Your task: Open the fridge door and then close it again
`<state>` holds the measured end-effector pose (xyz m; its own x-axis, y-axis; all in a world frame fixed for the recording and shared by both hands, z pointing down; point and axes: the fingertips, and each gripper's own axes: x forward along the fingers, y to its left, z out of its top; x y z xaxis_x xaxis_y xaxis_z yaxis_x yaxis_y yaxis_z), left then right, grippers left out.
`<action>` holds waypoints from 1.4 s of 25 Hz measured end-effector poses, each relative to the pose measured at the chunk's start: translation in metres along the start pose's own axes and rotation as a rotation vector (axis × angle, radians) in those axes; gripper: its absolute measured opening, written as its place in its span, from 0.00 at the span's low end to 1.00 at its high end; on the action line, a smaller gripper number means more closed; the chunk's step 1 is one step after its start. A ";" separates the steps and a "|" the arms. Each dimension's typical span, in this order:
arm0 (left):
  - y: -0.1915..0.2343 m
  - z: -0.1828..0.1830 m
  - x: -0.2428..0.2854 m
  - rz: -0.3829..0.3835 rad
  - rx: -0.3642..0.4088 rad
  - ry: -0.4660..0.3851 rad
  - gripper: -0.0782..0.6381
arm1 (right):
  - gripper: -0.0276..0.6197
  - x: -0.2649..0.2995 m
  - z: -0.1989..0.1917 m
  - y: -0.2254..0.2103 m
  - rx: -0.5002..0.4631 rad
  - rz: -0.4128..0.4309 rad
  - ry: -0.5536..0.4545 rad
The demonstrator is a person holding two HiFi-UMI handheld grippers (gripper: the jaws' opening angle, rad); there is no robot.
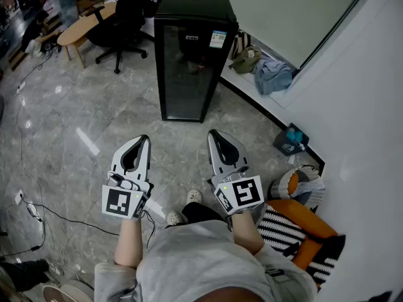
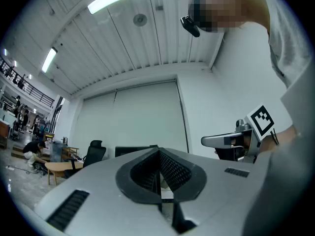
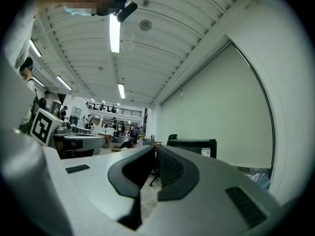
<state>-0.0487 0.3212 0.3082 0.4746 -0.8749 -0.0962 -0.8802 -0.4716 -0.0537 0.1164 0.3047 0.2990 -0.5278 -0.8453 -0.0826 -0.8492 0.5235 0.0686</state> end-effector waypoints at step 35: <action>0.017 -0.003 0.121 0.081 0.009 -0.033 0.13 | 0.08 0.091 -0.010 -0.105 0.015 0.091 -0.039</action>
<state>-0.0058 0.2071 0.2989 0.4022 -0.9059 -0.1329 -0.9156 -0.3986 -0.0533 0.1579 0.1718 0.2939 -0.6026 -0.7897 -0.1150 -0.7978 0.5997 0.0623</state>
